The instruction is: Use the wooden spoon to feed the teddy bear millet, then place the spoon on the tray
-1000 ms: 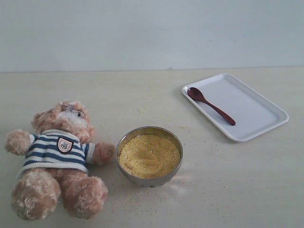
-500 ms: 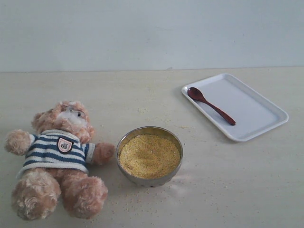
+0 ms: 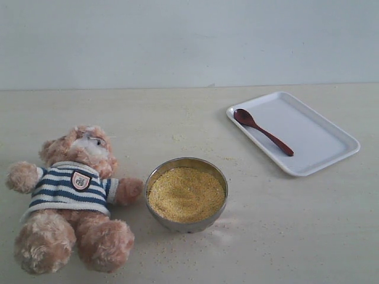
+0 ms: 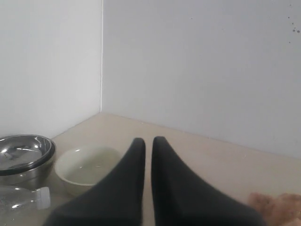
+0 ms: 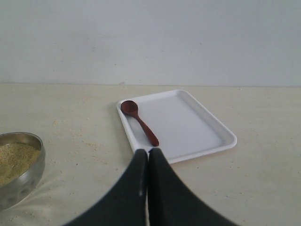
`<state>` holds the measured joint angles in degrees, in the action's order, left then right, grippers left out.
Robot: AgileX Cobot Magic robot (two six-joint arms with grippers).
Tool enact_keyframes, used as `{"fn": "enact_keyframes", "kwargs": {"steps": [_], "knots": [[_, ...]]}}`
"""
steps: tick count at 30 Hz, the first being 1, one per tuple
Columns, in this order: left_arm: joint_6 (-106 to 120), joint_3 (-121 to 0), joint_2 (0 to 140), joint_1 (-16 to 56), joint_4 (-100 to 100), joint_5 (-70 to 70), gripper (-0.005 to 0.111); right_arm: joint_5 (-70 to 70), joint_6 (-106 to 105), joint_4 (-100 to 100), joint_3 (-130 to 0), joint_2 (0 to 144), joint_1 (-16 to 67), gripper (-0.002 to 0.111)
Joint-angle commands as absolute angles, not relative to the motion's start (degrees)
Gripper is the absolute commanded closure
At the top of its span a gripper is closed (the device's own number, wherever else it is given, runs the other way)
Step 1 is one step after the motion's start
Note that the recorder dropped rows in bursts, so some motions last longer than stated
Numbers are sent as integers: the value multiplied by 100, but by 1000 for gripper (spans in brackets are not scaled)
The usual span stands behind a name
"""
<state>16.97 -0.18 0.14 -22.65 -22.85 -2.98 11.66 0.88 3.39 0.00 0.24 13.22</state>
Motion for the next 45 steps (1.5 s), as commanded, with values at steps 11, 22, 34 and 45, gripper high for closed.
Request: {"fn": "enact_keyframes", "kwargs": {"steps": [11,22,34,45], "knots": [[317,0,0,-2282,-1233,-260,102,1133,99,335,0,0,1317,108],[187,0,0,-2282,-1115,-273,102,1133,100,335,0,0,1317,108],[187,0,0,-2282,-1115,-273,102,1133,111,335,0,0,1317,108],[193,0,0,-2269,-1115,-273,102,1144,110,335,0,0,1317,108]]}}
